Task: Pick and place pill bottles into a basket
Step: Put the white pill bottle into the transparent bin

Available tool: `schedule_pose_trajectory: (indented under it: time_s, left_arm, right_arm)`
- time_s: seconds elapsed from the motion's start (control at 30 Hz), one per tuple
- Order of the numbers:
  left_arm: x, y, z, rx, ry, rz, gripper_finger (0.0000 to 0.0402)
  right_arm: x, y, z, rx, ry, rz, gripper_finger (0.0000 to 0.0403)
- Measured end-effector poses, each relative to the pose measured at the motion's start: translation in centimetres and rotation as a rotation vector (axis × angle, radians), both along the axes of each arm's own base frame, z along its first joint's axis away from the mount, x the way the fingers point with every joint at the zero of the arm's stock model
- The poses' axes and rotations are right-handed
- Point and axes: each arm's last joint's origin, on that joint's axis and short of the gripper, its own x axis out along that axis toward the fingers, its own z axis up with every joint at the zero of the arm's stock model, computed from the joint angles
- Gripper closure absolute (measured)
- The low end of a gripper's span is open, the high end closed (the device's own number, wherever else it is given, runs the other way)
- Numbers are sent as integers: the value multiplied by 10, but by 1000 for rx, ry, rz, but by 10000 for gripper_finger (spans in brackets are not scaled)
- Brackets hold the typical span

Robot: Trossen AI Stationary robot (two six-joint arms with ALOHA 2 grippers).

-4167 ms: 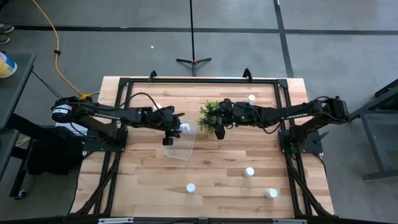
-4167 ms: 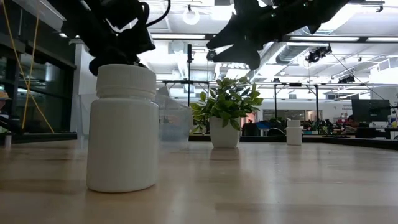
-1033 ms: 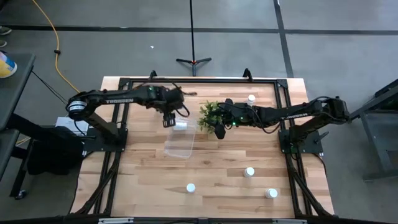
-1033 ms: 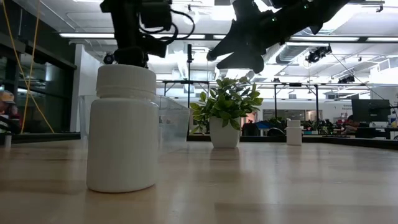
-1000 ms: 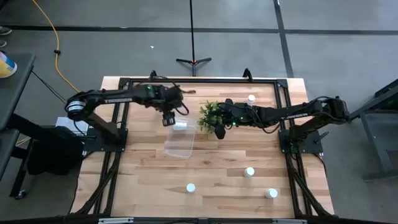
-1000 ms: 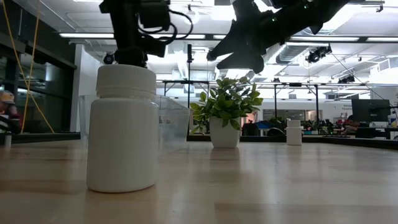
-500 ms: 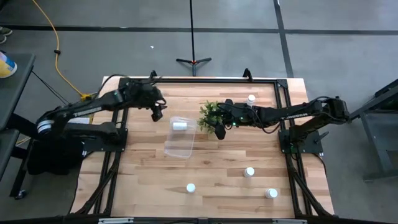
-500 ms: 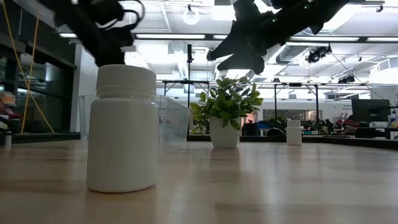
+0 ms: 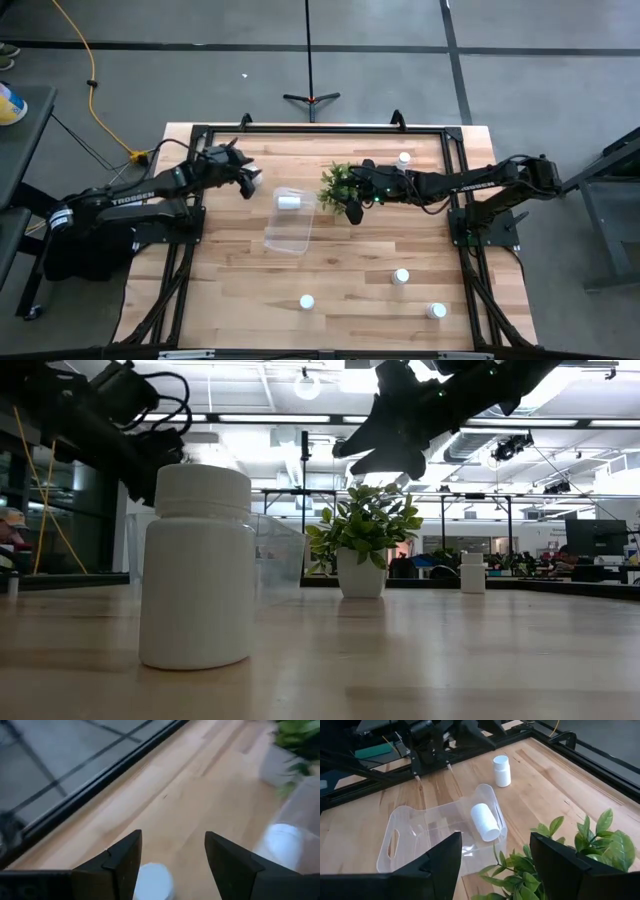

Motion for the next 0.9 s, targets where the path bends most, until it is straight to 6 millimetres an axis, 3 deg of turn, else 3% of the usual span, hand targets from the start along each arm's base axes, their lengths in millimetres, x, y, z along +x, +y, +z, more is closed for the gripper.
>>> schedule_pose_trajectory:
  time_s: [0.33, 0.5, 0.77, 0.9]
  left_arm:
    - [-5, 3, -6, -42, 7, 233, 153]
    - [-8, 1, -19, -96, -66, 288, 153]
    - [-6, 0, -31, -10, -223, 175, 153]
    - [-10, -2, -42, -1, -201, 203, 153]
  right_arm:
    - [-1, 0, -1, -3, 15, -8, 178]
    - [-1, -1, -2, -7, 19, -19, 178]
    - [-1, -1, -2, -6, 29, -15, 178]
    - [-1, 0, -3, -1, 29, -9, 178]
